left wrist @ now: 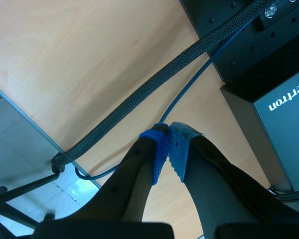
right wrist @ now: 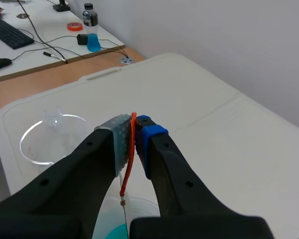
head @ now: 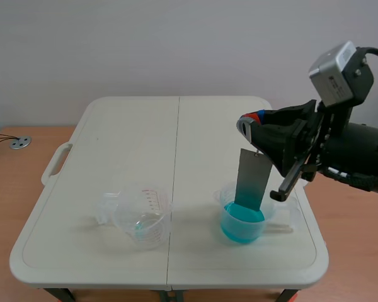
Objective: Hold the metal plate by the orange handle, dip it into the blue solution, take it out and point at it, then put the plate back in the beaker on the left.
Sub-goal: 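Hold the plate still in the solution, then raise the plate and point at it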
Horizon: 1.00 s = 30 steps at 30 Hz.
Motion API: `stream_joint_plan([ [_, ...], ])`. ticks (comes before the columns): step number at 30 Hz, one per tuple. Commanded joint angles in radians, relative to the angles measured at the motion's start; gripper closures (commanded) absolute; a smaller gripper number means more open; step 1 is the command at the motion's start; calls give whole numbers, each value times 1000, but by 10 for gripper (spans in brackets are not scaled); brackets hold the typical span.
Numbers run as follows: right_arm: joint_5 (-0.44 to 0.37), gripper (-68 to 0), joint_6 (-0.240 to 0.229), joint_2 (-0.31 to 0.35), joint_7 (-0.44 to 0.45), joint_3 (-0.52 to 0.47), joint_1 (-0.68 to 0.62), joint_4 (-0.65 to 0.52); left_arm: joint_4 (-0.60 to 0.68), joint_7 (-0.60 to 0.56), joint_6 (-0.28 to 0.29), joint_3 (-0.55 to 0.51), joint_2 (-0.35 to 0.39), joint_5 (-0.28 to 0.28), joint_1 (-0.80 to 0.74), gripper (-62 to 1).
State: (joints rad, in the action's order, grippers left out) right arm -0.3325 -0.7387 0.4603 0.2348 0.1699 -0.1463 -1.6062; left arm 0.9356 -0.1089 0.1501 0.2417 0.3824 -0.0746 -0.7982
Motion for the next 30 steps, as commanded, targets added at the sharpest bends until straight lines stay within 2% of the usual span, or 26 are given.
stream_joint_plan([
  [1,-19,-13,-7,8,11,-23,8,-27,7,-7,3,-4,-3,3,-13,-16],
  [9,-19,-13,-7,9,-12,-41,8,-98,11,-8,2,-5,-2,3,-13,-16],
  [15,-20,-13,-7,14,-50,-51,8,-162,59,-7,-6,-29,-2,4,-14,-16],
  [21,-87,-13,-7,14,-90,-73,8,-208,129,-3,-6,-119,-2,46,-26,-16],
  [30,-155,-13,-7,14,-171,-87,8,-297,330,-5,-6,-302,1,56,-117,-16],
])
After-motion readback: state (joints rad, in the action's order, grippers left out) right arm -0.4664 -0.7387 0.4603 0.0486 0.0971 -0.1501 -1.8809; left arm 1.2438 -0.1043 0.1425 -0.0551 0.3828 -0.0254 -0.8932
